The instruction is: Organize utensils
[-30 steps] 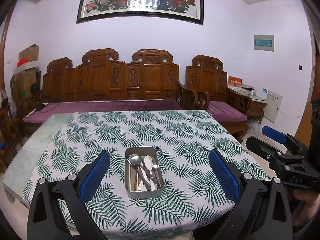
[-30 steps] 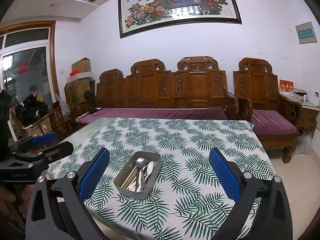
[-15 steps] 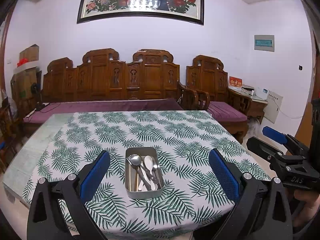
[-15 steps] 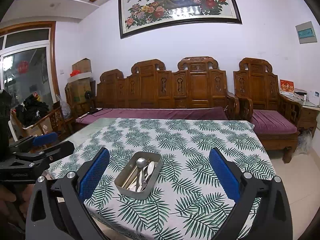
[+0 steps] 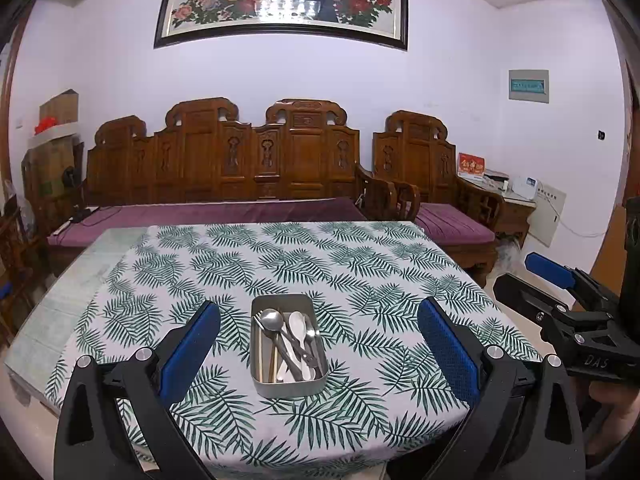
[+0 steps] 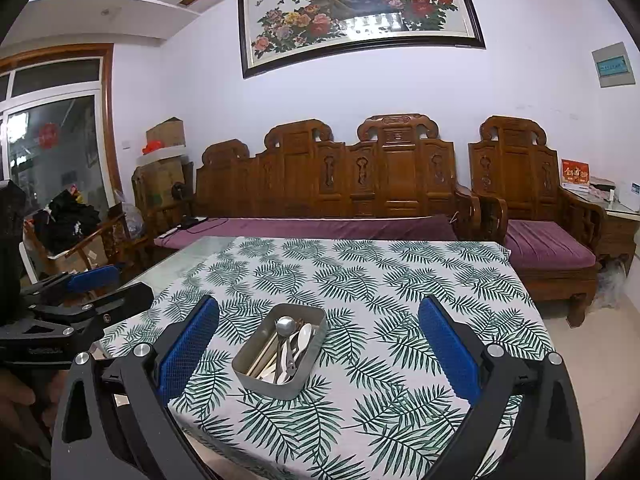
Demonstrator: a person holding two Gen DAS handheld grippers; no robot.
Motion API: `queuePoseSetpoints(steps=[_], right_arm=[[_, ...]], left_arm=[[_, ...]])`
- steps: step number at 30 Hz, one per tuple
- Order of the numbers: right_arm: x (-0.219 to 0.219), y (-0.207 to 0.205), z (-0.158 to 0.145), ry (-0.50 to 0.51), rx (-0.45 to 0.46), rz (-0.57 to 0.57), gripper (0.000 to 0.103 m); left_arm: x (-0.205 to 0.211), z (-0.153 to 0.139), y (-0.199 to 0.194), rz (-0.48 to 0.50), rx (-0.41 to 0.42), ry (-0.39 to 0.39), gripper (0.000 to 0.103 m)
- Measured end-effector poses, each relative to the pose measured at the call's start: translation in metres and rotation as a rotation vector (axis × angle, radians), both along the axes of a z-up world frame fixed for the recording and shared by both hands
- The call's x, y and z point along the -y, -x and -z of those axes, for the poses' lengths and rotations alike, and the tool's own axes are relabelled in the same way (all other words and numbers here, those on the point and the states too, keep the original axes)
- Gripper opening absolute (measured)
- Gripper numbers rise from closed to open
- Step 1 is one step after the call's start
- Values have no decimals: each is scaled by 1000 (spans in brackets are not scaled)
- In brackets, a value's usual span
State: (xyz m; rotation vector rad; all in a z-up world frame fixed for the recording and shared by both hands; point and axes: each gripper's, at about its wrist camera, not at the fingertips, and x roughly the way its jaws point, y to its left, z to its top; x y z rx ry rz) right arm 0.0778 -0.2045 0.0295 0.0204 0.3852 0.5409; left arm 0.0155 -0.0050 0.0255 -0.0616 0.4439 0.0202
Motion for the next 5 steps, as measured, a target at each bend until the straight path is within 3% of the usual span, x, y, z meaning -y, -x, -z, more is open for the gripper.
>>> queuePoseSetpoints(steps=[5], right_arm=[[0,0,0,0,0,-1,100]], left_arm=[[0,0,0,0,1,3,95]])
